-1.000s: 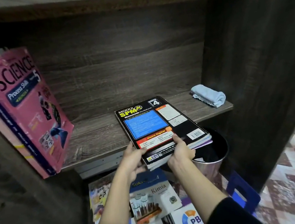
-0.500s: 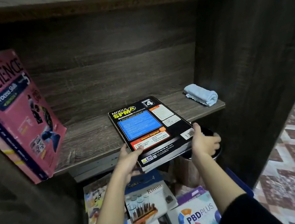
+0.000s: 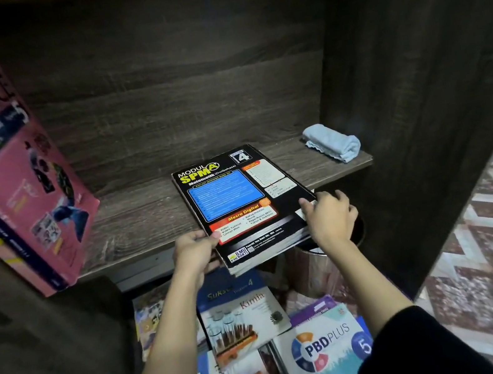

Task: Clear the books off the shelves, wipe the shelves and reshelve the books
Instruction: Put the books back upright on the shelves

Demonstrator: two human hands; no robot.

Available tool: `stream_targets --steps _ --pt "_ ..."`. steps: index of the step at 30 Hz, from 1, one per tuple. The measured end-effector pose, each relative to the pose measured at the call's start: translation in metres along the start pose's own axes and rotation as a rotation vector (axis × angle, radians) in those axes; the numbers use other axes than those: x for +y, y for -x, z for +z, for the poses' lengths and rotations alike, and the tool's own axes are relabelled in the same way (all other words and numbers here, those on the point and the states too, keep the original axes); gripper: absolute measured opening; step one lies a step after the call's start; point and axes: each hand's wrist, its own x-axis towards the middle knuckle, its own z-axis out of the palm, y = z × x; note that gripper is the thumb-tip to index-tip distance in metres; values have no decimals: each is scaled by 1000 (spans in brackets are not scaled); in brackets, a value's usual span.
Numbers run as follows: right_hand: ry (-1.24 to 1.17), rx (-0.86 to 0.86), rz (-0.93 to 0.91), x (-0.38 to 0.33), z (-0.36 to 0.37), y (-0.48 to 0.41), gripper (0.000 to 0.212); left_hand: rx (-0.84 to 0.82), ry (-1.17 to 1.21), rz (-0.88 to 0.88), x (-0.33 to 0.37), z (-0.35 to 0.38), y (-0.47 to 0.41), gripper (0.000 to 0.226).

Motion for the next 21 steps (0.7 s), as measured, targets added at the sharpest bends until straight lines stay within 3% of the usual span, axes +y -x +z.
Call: stream_targets --steps 4,6,11,13,15,18,21 --pt "17 -14 0 -4 -1 0 45 -1 21 -10 3 0 3 7" --pt "30 -4 3 -6 -3 2 46 2 5 7 4 0 5 18" --pt "4 -81 67 -18 -15 9 49 58 -21 38 3 -4 1 12" --pt "-223 -162 86 -25 -21 11 32 85 -48 53 2 -6 -1 11" --pt "-520 -276 130 -31 -24 11 36 117 -81 89 2 -13 0 12" --pt "-911 -479 315 -38 -28 8 19 87 -100 78 1 -24 -4 24" --pt "-1008 -676 412 -40 -20 2 28 77 -116 75 1 -34 -6 31"
